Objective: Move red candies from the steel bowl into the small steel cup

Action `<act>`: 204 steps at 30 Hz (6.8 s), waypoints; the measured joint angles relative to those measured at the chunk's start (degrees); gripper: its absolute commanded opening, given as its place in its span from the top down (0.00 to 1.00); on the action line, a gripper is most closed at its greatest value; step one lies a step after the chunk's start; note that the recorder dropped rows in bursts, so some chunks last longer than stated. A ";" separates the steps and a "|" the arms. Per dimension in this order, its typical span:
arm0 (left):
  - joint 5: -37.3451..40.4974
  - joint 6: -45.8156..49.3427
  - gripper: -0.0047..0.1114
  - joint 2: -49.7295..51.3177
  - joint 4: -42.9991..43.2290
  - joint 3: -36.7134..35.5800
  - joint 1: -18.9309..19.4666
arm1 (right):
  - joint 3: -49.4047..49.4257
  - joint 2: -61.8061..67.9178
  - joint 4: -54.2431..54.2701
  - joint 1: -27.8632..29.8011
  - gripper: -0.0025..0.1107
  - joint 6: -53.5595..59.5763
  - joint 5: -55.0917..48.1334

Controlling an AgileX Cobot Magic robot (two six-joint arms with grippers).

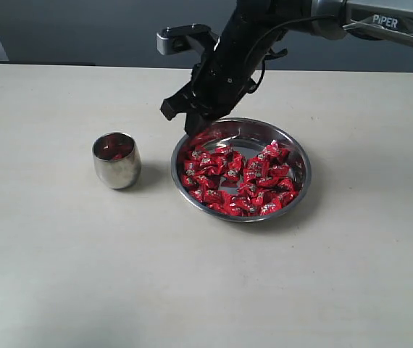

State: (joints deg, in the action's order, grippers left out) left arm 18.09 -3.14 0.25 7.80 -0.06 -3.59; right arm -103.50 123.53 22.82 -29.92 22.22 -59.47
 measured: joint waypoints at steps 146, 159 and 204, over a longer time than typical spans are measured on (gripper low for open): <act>0.00 0.00 0.96 0.00 0.00 0.00 0.00 | 0.00 10.05 -21.29 2.28 0.84 -21.22 0.95; 0.00 0.00 0.96 0.00 0.00 0.00 0.00 | -0.26 5.17 -17.05 2.28 0.98 -19.30 1.60; 0.00 0.00 0.96 0.00 0.00 0.00 0.00 | -0.26 4.05 4.61 -8.55 0.66 -2.37 20.14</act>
State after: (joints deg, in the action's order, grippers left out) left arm 18.09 -3.14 0.25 7.80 -0.06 -3.59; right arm -103.76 127.58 27.43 -38.48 19.85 -39.33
